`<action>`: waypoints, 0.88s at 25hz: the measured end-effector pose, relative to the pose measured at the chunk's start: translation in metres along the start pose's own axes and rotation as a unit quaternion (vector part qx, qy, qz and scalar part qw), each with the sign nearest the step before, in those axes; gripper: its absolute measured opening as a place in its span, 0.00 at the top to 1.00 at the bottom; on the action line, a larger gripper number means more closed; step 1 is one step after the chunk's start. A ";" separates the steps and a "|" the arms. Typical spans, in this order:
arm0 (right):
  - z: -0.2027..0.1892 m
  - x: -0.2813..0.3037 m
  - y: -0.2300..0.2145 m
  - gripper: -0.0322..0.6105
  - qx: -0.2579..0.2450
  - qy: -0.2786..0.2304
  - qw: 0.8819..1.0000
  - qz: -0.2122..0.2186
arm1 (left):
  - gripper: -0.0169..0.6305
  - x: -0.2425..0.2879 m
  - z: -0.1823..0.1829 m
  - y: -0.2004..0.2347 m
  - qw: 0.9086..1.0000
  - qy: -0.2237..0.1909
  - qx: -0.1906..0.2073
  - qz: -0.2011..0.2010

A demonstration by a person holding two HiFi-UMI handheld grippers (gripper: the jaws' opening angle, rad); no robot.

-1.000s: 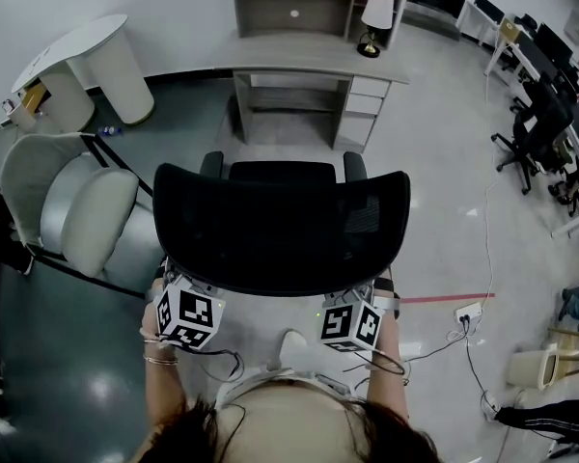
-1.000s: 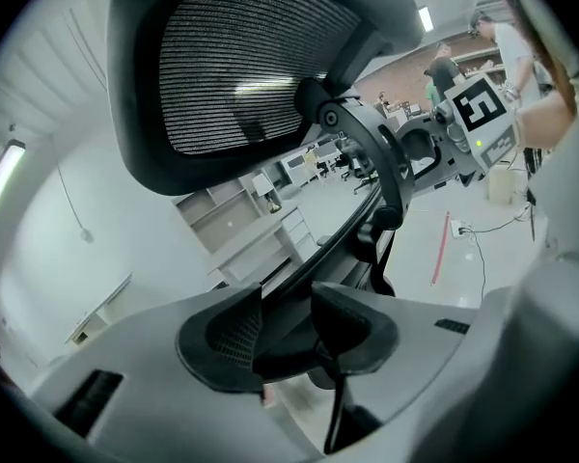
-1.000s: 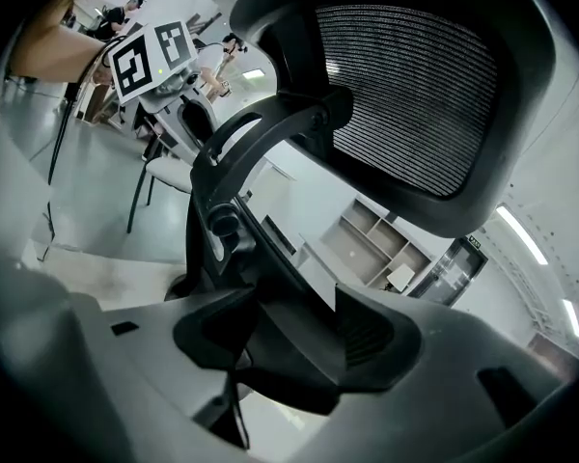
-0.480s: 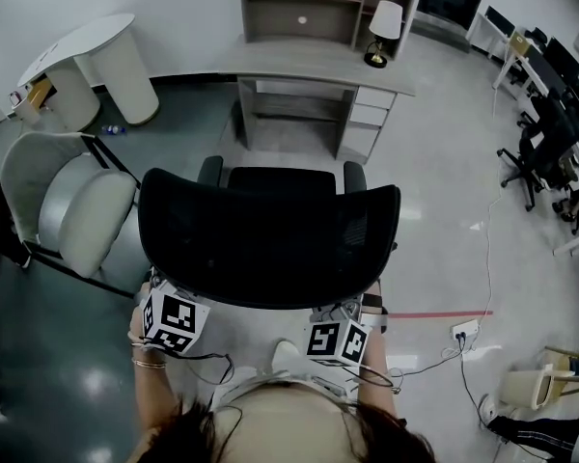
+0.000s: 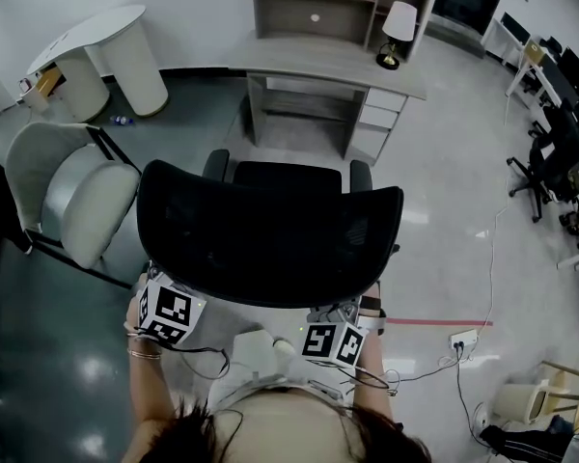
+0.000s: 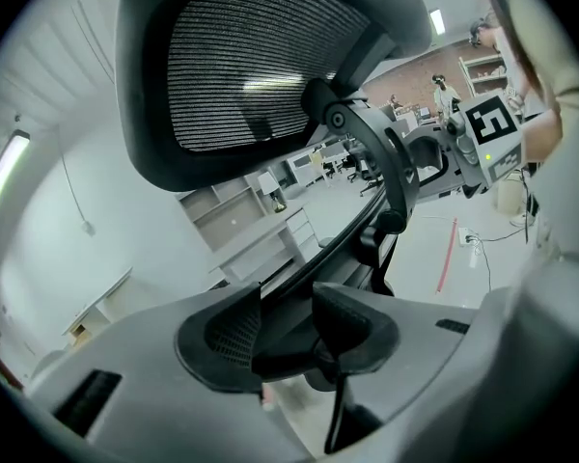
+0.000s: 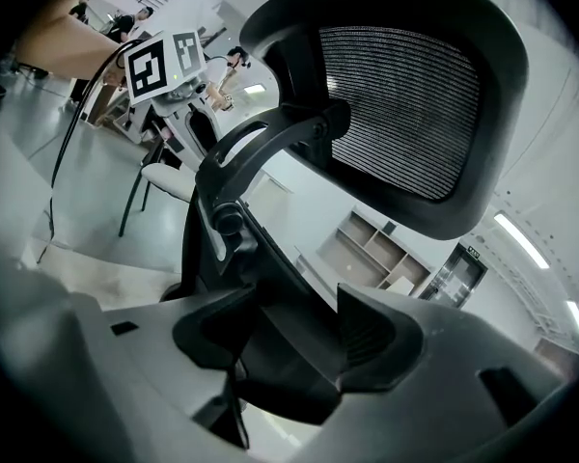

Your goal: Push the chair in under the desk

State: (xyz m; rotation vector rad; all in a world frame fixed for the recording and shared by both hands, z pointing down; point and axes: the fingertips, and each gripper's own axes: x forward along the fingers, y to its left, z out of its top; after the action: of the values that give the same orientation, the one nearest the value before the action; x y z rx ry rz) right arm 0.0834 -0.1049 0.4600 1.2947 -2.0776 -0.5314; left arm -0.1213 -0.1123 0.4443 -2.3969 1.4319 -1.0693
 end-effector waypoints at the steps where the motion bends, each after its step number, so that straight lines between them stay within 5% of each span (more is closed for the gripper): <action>1: 0.000 0.002 -0.001 0.57 0.000 0.000 1.000 0.000 | 0.74 0.002 0.001 0.001 1.000 0.000 -0.001 0.000; 22: 0.000 0.055 -0.032 0.57 0.017 -0.002 1.000 -0.009 | 0.74 0.064 0.018 0.039 1.000 0.017 0.012 -0.003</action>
State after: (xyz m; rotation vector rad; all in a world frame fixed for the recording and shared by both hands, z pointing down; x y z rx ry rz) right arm 0.0869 -0.1680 0.4562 1.3324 -2.0891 -0.5098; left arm -0.1190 -0.1896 0.4456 -2.3780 1.4153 -1.1289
